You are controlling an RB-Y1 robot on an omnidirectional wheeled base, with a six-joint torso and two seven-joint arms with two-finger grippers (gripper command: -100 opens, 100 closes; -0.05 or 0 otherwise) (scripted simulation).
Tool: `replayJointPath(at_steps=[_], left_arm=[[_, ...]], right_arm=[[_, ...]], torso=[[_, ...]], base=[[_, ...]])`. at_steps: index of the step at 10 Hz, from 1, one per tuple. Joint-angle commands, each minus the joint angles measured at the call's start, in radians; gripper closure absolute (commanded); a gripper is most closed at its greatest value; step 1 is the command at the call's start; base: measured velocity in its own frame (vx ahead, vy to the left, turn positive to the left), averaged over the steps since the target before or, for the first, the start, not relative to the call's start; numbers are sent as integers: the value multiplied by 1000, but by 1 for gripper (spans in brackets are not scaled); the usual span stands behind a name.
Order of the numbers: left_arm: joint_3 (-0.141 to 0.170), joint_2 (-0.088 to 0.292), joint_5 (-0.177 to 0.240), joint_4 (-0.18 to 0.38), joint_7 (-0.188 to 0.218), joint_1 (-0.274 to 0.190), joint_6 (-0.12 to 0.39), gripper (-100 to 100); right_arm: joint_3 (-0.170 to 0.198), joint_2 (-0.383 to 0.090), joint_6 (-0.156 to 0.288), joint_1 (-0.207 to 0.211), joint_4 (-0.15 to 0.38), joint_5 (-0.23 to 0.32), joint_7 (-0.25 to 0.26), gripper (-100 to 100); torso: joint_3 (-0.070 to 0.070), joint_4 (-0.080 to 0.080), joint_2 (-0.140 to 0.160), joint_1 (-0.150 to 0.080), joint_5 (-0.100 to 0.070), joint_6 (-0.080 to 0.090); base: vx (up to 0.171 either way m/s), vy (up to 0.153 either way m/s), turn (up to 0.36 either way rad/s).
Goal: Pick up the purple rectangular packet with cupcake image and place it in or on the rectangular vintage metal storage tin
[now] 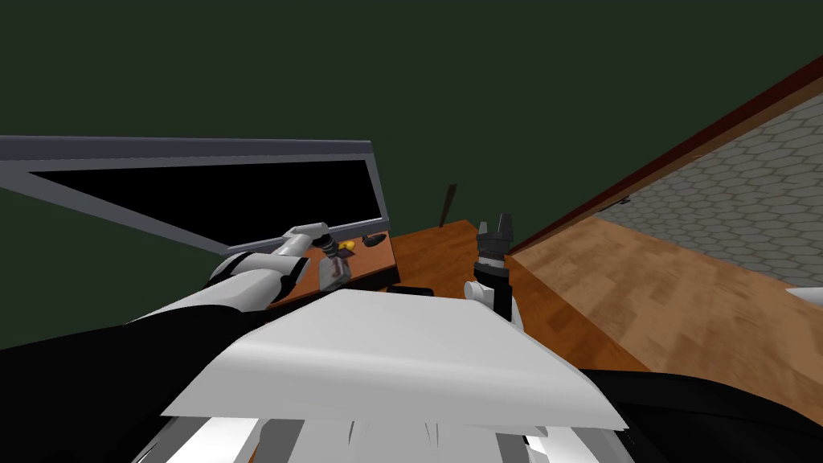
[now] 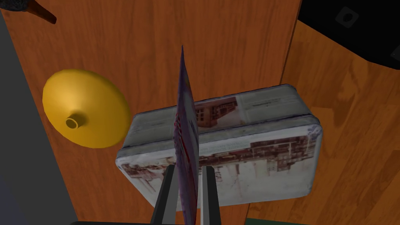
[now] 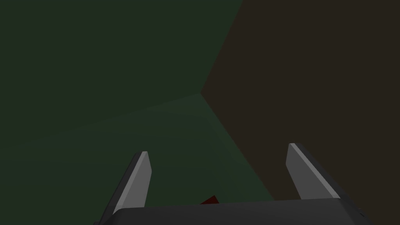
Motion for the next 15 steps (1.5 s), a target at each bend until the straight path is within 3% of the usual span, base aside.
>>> replayJointPath(at_steps=[1,5,7,15], left_arm=[[-5,18,7,-29,5,7,32,100],[-23,84,37,-69,-4,-17,125,100],[-23,84,37,-69,-4,-17,125,100],[-55,195,84,-135,-21,-54,279,100]], right_arm=[[0,0,0,0,0,0,0,0],[0,0,0,0,0,0,0,0],[0,0,0,0,0,0,0,0],[0,0,0,0,0,0,0,0]], torso=[[0,0,0,0,0,0],[1,-1,3,1,-2,-4],[2,-1,5,2,-2,-5],[3,-1,6,0,-4,-5]], base=[[-16,17,7],[-30,22,3],[-22,14,5],[-26,16,4]])
